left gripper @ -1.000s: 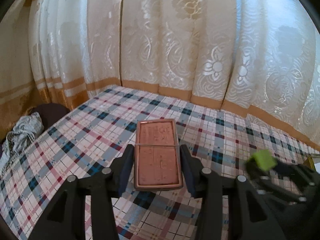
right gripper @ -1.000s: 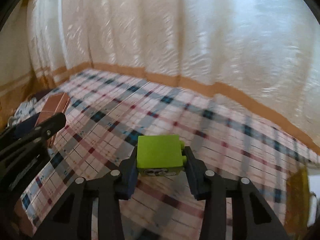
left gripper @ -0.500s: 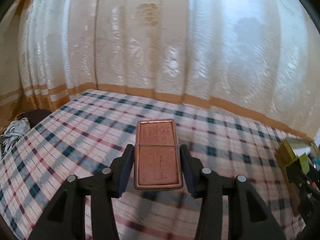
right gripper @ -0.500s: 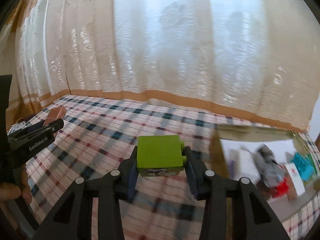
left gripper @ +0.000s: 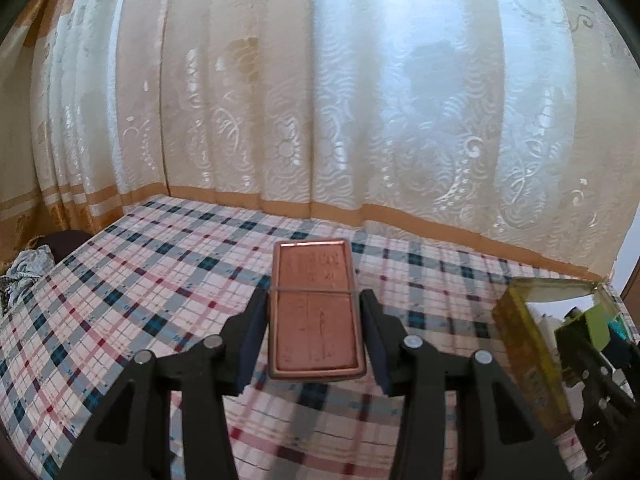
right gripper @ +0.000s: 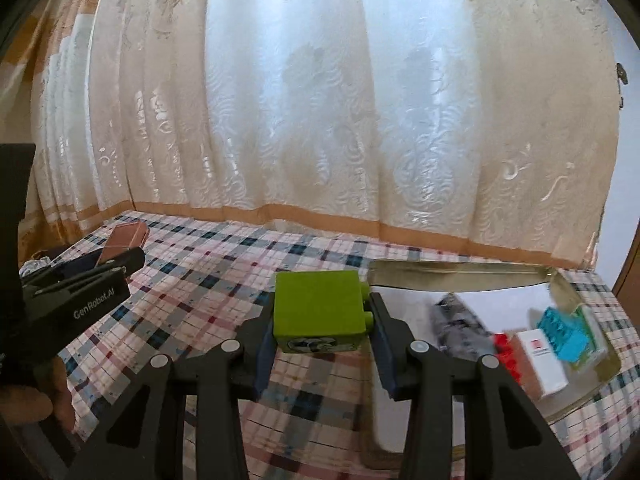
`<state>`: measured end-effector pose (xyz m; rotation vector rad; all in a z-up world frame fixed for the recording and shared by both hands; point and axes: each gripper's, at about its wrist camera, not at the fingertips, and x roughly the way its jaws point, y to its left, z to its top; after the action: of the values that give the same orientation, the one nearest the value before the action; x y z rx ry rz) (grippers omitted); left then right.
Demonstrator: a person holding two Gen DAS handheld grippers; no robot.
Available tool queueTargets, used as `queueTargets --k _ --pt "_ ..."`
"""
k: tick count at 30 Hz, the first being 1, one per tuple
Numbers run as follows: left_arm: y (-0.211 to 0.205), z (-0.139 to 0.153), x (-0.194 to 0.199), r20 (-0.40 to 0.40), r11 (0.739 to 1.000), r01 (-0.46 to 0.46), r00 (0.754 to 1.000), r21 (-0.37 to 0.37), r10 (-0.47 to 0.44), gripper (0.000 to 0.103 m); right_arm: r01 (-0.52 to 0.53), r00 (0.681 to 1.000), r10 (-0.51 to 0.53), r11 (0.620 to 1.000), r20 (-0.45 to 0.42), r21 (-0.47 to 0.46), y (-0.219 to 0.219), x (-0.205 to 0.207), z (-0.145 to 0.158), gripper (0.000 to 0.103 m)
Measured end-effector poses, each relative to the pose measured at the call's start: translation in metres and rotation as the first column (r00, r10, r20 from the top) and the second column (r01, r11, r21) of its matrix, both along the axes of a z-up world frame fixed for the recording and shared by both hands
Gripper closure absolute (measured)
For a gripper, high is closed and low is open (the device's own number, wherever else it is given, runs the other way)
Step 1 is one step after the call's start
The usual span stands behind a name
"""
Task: Organize rigid objects
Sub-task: 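Carry the pink case and green cube over the gold tray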
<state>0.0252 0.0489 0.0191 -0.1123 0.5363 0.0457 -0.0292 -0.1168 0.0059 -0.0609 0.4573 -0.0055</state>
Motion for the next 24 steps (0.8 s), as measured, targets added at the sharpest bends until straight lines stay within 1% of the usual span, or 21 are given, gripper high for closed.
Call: queueTargets --k 5,9,13,19,24 --pt "-0.024 0.018 0.003 0.027 1.000 0.021 0.999 0.007 -0.021 0.057 0.025 1.000 -0.025 0.999 -0.008 0.021 -0.025 -0.002 0.004 0.058" --pt "-0.043 0.027 0.007 0.051 0.999 0.048 0.998 -0.005 -0.047 0.057 0.044 0.999 -0.044 0.999 0.010 0.008 -0.039 -0.006 0.009 0.058" --pt "-0.064 0.020 0.007 0.045 0.997 0.080 0.996 -0.008 -0.080 0.057 0.080 0.997 -0.081 0.997 0.021 0.012 -0.057 -0.010 0.009 0.058" --pt "-0.089 -0.001 0.011 0.000 0.993 0.115 0.993 -0.027 -0.115 0.057 0.126 0.992 -0.127 0.991 0.019 0.049 -0.081 -0.011 0.007 0.058" --pt "-0.102 -0.008 0.009 -0.007 0.991 0.130 0.992 -0.012 -0.130 0.057 0.135 0.990 -0.138 0.989 0.040 0.061 -0.091 -0.014 0.012 0.058"
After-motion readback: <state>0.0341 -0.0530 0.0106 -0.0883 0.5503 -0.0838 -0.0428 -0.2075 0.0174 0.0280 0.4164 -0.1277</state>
